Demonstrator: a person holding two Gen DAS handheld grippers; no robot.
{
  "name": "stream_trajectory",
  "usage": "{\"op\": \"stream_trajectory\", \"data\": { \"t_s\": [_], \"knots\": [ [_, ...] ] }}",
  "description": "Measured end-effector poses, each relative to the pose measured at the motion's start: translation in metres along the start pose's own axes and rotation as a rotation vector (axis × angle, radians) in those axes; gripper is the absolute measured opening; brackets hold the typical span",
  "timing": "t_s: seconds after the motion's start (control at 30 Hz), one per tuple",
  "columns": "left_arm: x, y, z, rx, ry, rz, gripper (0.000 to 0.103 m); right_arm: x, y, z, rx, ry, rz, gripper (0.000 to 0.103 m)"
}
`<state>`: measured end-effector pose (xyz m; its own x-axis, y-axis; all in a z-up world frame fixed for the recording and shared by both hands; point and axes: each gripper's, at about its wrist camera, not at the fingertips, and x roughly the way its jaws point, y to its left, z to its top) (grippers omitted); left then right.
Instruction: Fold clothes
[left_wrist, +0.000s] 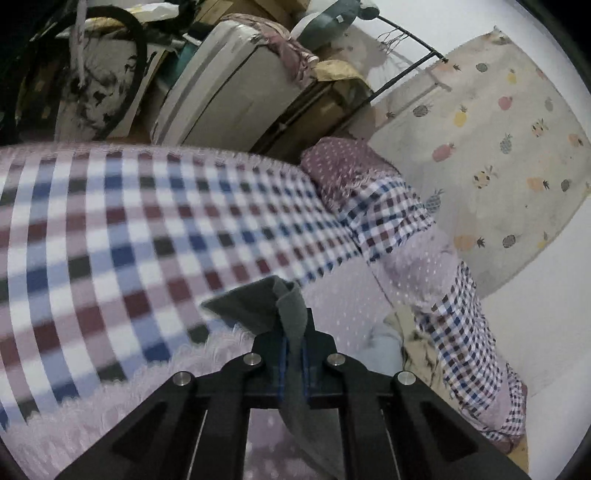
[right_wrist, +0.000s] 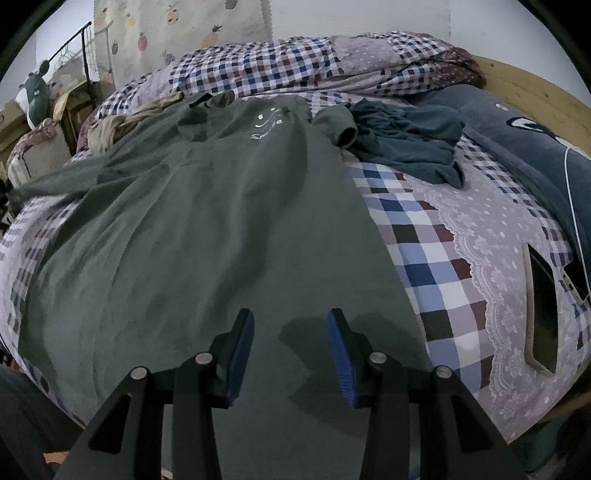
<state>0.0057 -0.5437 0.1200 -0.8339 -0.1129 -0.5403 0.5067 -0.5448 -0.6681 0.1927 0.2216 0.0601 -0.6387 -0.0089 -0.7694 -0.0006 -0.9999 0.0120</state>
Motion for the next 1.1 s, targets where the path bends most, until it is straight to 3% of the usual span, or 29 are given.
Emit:
{"op": "stream_trajectory", "data": {
  "t_s": [0.3,0.4,0.47,0.57,0.63,0.77,0.9,1.1],
  "knots": [
    [0.029,-0.047,0.061,0.079,0.053,-0.026,0.006,0.001,0.005,-0.002,-0.014,0.001,-0.011,0.044],
    [0.049,-0.048,0.054,0.133,0.115,0.014,0.01,0.003,0.008,0.0,-0.025,0.002,0.001,0.044],
    [0.057,-0.036,0.038,0.143,0.158,0.033,0.038,0.003,0.008,0.0,-0.026,-0.002,0.011,0.044],
    [0.05,-0.017,0.016,0.172,0.168,0.037,0.058,0.0,0.003,0.001,-0.004,-0.009,0.034,0.044],
    [0.035,-0.003,0.0,0.185,0.175,0.034,0.066,-0.004,-0.008,0.003,0.046,-0.019,0.062,0.044],
    [-0.003,0.015,-0.037,0.233,0.211,0.009,0.071,-0.016,-0.052,0.007,0.223,-0.022,0.144,0.051],
    [-0.045,0.014,-0.105,0.359,0.333,-0.053,0.071,-0.025,-0.09,0.006,0.272,0.032,0.164,0.053],
    [-0.086,0.008,-0.228,0.451,0.657,-0.23,0.072,-0.015,-0.127,-0.015,0.231,0.234,0.218,0.054]
  ]
}}
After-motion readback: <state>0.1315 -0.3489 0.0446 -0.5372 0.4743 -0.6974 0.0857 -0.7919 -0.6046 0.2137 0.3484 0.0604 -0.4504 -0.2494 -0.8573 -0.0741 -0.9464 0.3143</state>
